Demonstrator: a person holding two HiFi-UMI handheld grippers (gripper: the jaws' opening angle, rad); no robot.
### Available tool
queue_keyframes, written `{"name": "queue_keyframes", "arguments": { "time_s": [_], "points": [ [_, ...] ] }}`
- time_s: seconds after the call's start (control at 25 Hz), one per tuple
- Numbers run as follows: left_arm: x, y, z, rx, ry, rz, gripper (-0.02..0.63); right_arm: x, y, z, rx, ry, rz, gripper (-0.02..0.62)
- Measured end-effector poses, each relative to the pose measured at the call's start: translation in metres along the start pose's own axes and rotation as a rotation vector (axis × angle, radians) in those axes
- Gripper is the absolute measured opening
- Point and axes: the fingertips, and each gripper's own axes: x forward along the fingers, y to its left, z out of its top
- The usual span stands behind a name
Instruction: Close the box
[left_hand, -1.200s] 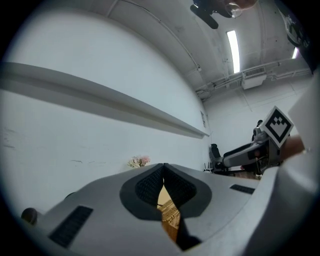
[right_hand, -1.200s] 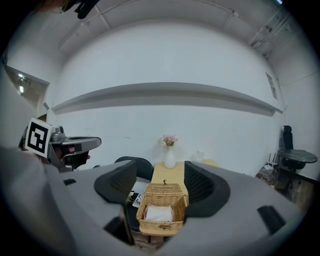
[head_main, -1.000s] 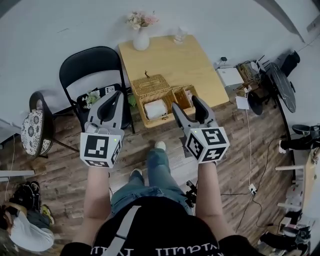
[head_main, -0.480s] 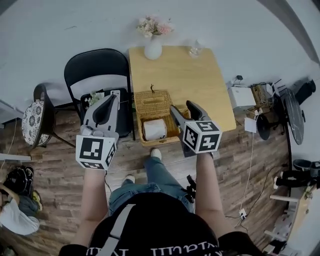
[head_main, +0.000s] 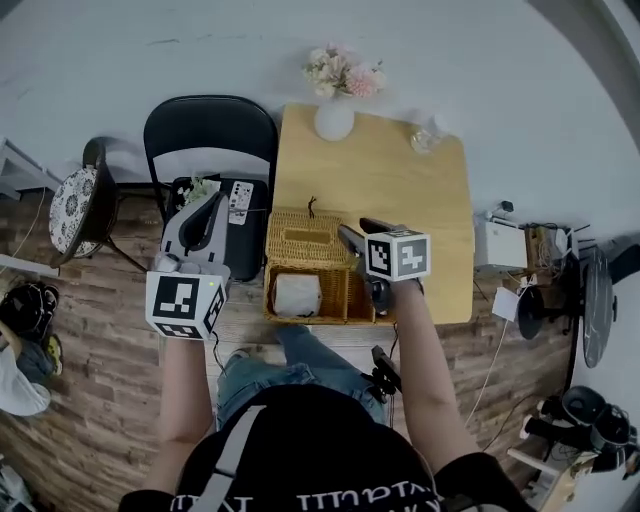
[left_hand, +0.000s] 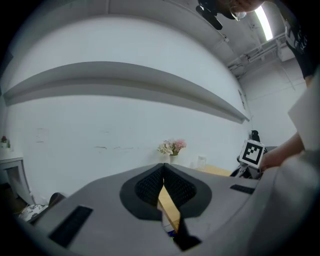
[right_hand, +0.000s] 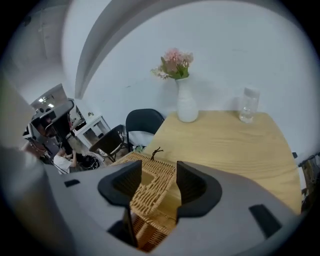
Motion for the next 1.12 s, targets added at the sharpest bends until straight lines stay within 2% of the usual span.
{"name": "queue_keyframes", "arguments": {
  "time_s": [0.16, 0.32, 0.56, 0.64, 0.8, 0.88, 1.0, 1.12],
  "points": [
    [0.014, -0.001, -0.010, -0.004, 0.025, 0.051, 0.012, 0.028, -0.017, -0.007, 0.029, 0.103, 0.092, 0.227],
    [0.024, -0.005, -0.014, 0.009, 0.053, 0.089, 0.012, 0.049, -0.027, -0.021, 0.109, 0.184, 0.210, 0.227],
    [0.024, -0.011, -0.021, 0.038, 0.097, 0.135, 0.012, 0.069, -0.034, -0.033, 0.387, 0.254, 0.441, 0.209],
    [0.025, -0.013, -0.024, 0.045, 0.112, 0.150, 0.012, 0.074, -0.038, -0.032, 0.430, 0.256, 0.483, 0.193],
    [0.025, -0.021, -0.033, 0.055, 0.144, 0.162, 0.012, 0.081, -0.036, -0.033, 0.467, 0.283, 0.589, 0.162],
    [0.026, -0.029, -0.036, 0.057, 0.157, 0.156, 0.012, 0.079, -0.032, -0.030, 0.477, 0.276, 0.641, 0.113],
    [0.025, -0.037, -0.037, 0.065, 0.161, 0.146, 0.012, 0.072, -0.030, -0.022, 0.449, 0.232, 0.669, 0.104],
    [0.024, -0.043, -0.032, 0.079, 0.149, 0.135, 0.012, 0.063, -0.028, -0.012, 0.365, 0.182, 0.664, 0.100]
  ]
}}
